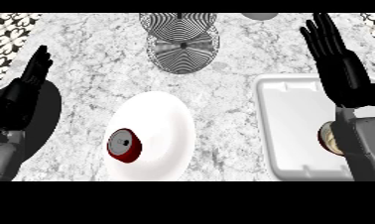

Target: Pick the cupcake from the tray and place it in the tiered basket

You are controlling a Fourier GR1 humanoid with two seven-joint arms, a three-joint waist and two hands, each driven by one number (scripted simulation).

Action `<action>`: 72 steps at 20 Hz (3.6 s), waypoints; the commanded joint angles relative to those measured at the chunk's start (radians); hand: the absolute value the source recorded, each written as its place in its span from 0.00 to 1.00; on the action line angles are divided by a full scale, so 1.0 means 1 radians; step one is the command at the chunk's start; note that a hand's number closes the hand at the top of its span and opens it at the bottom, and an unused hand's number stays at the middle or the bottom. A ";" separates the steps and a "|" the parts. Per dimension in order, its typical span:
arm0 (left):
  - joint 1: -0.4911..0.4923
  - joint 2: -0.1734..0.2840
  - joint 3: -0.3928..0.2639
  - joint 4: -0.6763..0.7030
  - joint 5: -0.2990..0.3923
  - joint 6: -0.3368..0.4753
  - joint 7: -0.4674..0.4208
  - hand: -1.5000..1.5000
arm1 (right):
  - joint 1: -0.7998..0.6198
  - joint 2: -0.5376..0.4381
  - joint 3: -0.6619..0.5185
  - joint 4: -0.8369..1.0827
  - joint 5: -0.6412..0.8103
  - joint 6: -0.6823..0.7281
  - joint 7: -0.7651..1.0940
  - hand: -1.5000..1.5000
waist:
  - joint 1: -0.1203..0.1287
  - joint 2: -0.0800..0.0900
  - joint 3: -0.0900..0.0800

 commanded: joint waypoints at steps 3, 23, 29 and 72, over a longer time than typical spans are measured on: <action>0.020 -0.099 -0.075 -0.021 0.018 -0.035 0.008 0.50 | 0.011 0.033 -0.096 0.146 0.037 -0.212 0.081 0.00 | -0.019 -0.018 -0.026; 0.072 -0.259 -0.189 0.000 0.030 -0.083 0.006 0.50 | 0.111 -0.271 0.138 0.129 0.594 -0.513 0.669 0.00 | -0.047 -0.034 -0.041; 0.082 -0.264 -0.200 -0.016 0.033 -0.093 0.008 0.50 | 0.100 -0.444 0.285 0.040 0.631 -0.163 0.975 0.00 | -0.035 -0.042 -0.043; 0.042 -0.289 -0.113 0.068 0.005 -0.156 -0.036 0.50 | 0.286 -0.251 0.242 -0.140 0.780 -0.002 1.427 0.00 | -0.032 -0.023 -0.026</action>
